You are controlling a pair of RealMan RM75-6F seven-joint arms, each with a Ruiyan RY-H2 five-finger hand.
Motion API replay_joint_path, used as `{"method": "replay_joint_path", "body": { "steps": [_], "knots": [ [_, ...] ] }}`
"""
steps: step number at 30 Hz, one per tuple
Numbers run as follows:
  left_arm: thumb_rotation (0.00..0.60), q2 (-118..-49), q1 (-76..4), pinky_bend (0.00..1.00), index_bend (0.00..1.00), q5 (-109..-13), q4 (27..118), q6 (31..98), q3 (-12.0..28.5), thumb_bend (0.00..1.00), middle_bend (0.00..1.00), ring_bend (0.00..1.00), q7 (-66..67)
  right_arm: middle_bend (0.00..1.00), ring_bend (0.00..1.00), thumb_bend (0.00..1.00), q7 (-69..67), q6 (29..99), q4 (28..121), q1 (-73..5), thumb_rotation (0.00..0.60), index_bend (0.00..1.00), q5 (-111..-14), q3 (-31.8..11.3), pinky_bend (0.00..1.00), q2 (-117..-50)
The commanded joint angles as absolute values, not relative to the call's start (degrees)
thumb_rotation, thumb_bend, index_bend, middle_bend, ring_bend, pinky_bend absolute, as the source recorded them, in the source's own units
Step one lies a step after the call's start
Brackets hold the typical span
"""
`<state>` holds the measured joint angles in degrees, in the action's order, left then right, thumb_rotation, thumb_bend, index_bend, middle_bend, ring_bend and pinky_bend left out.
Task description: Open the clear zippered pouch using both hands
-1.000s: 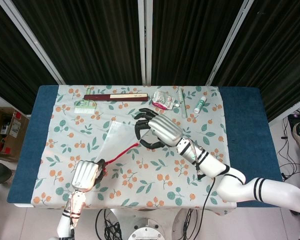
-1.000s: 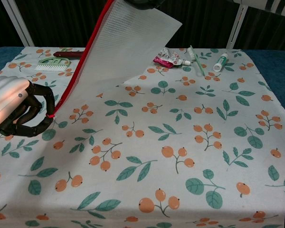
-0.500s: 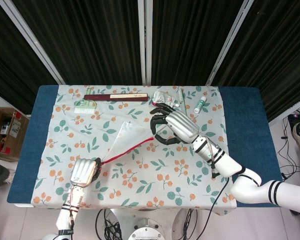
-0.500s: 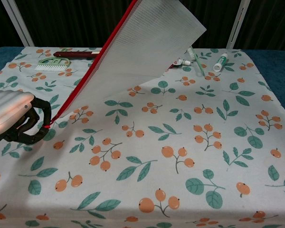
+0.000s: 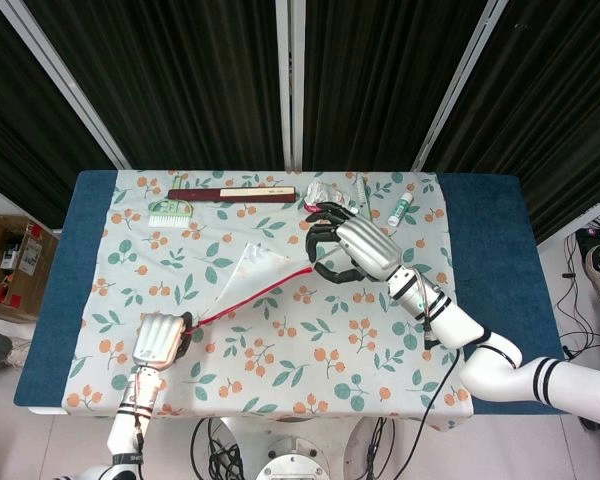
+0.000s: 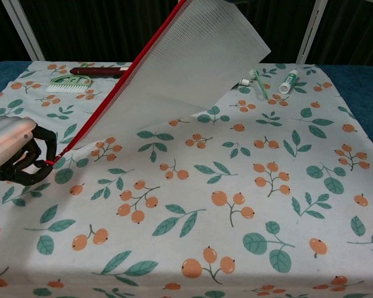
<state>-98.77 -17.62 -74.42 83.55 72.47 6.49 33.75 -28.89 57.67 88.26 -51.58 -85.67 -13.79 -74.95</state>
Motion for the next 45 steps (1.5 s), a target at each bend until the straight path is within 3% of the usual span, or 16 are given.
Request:
{"method": "replay_joint_path", "body": {
  "steps": [1,4,6,9,15,21,24,25,27,29,33,38,42,45],
  "knots": [
    [0.600,-97.52,-17.69,0.89,0.54,-73.20,85.29,72.03,7.00,0.31,0.77,0.75,33.07,0.44,0.20,0.51,-27.17,59.22,86.83,-51.13,0.600,0.87,-86.95,-12.75,0.11,-77.07],
    [0.600,-95.45,-17.72,0.81,0.26,-72.19,88.58,71.61,7.89,0.14,0.53,0.54,30.54,0.44,0.20,0.50,-24.97,62.03,84.88,-50.52,0.600,0.87,-89.77,-11.12,0.11,-80.23],
    [0.600,-94.14,-17.69,0.72,0.21,-73.01,90.11,72.55,8.21,0.08,0.40,0.41,29.41,0.44,0.20,0.51,-23.40,64.22,83.26,-50.07,0.600,0.87,-92.23,-9.74,0.11,-82.62],
    [0.600,-92.24,-17.42,0.62,0.19,-73.86,92.66,74.03,8.41,0.03,0.31,0.31,28.82,0.44,0.20,0.51,-20.39,66.34,80.34,-49.74,0.600,0.87,-96.15,-7.27,0.11,-85.45],
    [0.600,-89.05,-16.43,0.57,0.19,-75.90,96.17,77.77,8.65,0.00,0.30,0.30,27.61,0.43,0.20,0.48,-17.61,67.64,77.34,-48.49,0.600,0.86,-100.41,-2.49,0.11,-87.82],
    [0.600,-86.58,-14.86,0.50,0.19,-77.41,96.13,81.83,9.32,0.00,0.30,0.30,24.42,0.35,0.14,0.47,-14.12,66.19,76.87,-46.25,0.600,0.73,-101.16,1.90,0.09,-86.03],
    [0.600,-85.40,-14.27,0.47,0.19,-76.93,95.62,82.72,9.93,0.00,0.30,0.29,22.37,0.24,0.05,0.37,-10.74,60.64,79.26,-46.01,0.600,0.49,-99.15,4.19,0.03,-83.11],
    [0.600,-85.07,-14.14,0.46,0.19,-76.62,95.35,82.85,10.15,0.00,0.30,0.29,21.88,0.18,0.02,0.27,-8.87,58.90,80.22,-45.92,0.600,0.34,-98.14,4.53,0.01,-82.19],
    [0.600,-84.35,-13.83,0.45,0.19,-75.99,94.70,83.19,10.62,0.00,0.30,0.29,20.88,0.10,0.00,0.16,-3.94,55.95,81.98,-45.34,0.600,0.14,-95.45,4.78,0.00,-80.49],
    [0.600,-83.64,-13.53,0.44,0.19,-75.29,94.27,83.25,10.90,0.00,0.30,0.28,19.92,0.04,0.00,0.10,0.63,53.07,83.72,-44.69,0.600,0.03,-91.87,4.72,0.00,-78.74],
    [0.600,-81.22,-12.48,0.38,0.19,-73.46,93.46,82.77,11.42,0.00,0.29,0.27,15.68,0.00,0.00,0.04,6.50,48.47,88.40,-42.82,0.600,0.00,-82.22,4.20,0.00,-74.15],
    [0.600,-77.36,-10.89,0.29,0.19,-72.21,93.17,81.16,11.02,0.00,0.24,0.22,8.74,0.00,0.00,0.00,1.27,47.03,93.46,-40.51,0.600,0.00,-77.60,4.46,0.00,-67.48],
    [0.600,-75.19,-9.50,0.29,0.20,-72.20,92.23,81.56,10.43,0.00,0.24,0.22,5.86,0.00,0.00,0.01,-5.53,57.20,92.76,-34.44,0.600,0.00,-77.36,2.39,0.00,-65.73],
    [0.600,-74.34,-8.55,0.29,0.23,-74.45,90.98,83.02,9.36,0.00,0.24,0.22,4.18,0.09,0.00,0.14,-8.27,67.40,90.95,-28.77,0.600,0.00,-77.82,0.95,0.01,-66.04]
  ]
}}
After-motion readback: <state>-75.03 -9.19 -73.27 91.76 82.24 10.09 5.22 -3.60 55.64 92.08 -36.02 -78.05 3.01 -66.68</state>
